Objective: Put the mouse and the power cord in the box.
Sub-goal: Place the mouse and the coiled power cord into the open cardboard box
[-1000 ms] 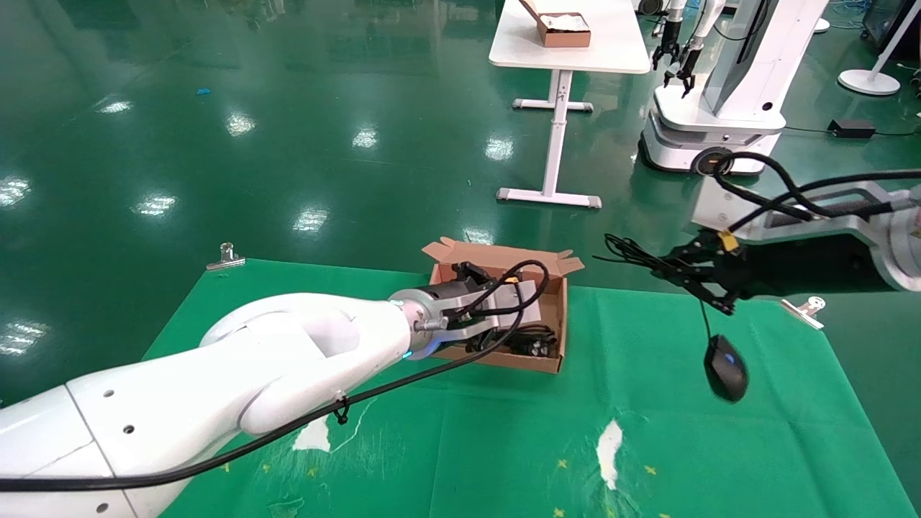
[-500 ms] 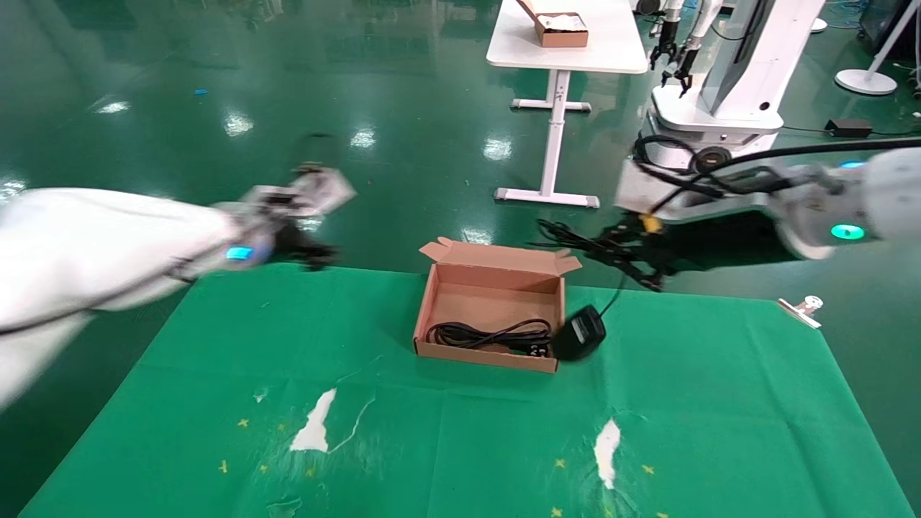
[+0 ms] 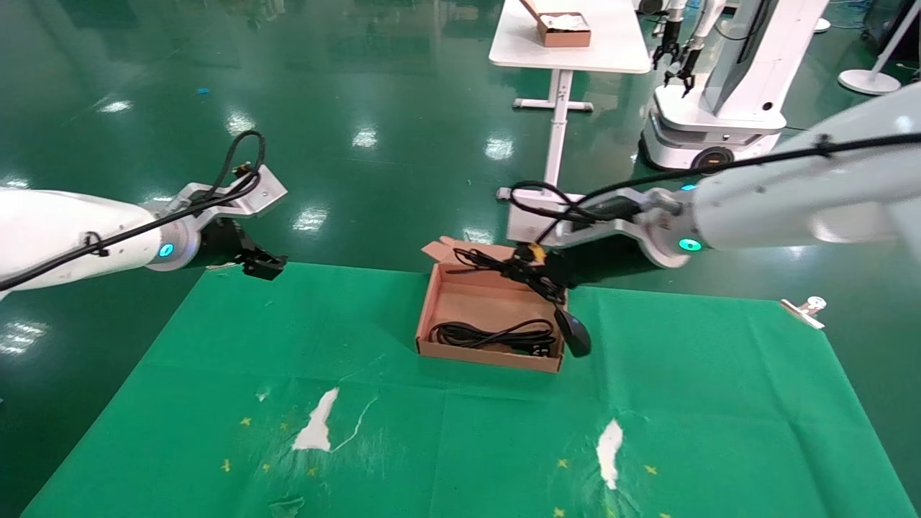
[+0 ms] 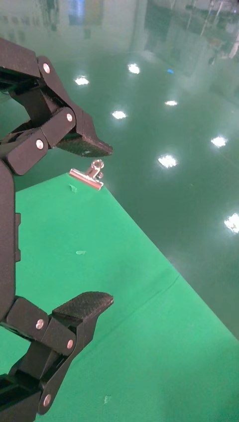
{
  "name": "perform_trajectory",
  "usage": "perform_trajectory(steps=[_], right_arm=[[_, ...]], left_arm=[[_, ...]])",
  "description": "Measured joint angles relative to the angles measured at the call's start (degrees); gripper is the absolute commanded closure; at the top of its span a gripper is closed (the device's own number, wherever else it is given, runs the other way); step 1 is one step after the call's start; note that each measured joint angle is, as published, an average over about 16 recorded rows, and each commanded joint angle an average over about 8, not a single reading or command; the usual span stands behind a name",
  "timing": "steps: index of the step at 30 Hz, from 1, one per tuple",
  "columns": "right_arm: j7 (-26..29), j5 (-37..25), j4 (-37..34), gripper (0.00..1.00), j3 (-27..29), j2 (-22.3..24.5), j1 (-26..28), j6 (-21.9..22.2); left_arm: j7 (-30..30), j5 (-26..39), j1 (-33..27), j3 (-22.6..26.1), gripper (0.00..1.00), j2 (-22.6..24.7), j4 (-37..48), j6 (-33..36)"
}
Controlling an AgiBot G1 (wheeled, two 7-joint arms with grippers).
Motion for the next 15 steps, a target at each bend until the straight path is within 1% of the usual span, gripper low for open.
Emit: perform_trajectory(steps=[4, 7, 11, 15], right_arm=[[-3.7, 0.9, -3.8, 1.0, -0.7, -3.2, -0.5, 5.0], [-5.7, 2.0, -5.3, 1.0, -1.6, -4.8, -1.6, 8.7], [-7.1, 3.5, -5.9, 1.0, -3.7, -5.8, -3.8, 12.7], [-7.4, 4.9, -5.9, 1.0, -6.4, -5.9, -6.1, 15.1]], left_arm=[[2.0, -1.2, -0.1, -0.5, 0.0, 0.5, 1.5, 0.0], [3.4, -2.0, -0.2, -0.9, 0.0, 0.9, 2.5, 0.0], [5.0, -3.0, -0.2, -1.3, 0.0, 1.3, 3.8, 0.0], [6.4, -3.8, -0.3, -1.7, 0.0, 1.7, 4.9, 0.0]])
